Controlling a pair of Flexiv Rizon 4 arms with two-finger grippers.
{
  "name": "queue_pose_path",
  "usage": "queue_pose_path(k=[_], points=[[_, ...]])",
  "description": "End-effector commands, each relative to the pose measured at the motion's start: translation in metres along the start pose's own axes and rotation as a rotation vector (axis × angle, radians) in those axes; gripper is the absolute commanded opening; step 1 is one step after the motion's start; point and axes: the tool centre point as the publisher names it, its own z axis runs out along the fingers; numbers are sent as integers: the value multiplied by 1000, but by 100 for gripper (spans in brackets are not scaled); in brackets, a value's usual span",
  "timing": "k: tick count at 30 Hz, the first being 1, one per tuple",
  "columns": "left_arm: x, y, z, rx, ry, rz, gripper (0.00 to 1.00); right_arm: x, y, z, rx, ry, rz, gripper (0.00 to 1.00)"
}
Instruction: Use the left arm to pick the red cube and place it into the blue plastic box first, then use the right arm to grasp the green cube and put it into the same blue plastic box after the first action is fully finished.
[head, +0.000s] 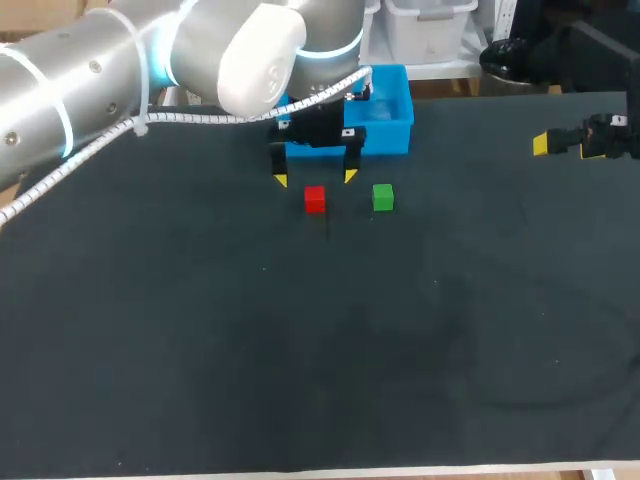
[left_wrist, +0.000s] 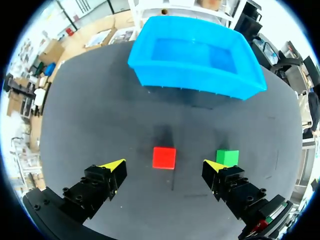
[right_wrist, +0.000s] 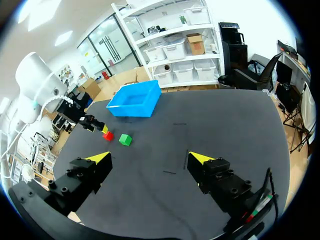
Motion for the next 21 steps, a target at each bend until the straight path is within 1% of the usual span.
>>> queue_pose_path(k=[1, 7, 15, 21], points=[[-4, -3, 5, 5, 13, 0, 100, 0, 0, 0, 1, 0, 0, 100], [-2, -2, 13, 15, 15, -3, 100, 0, 0, 0, 1, 0, 0, 100], [4, 10, 28, 9, 27, -7, 100, 0, 0, 0, 1, 0, 0, 100], [8, 12, 37, 8, 35, -14, 100, 0, 0, 0, 1, 0, 0, 100]])
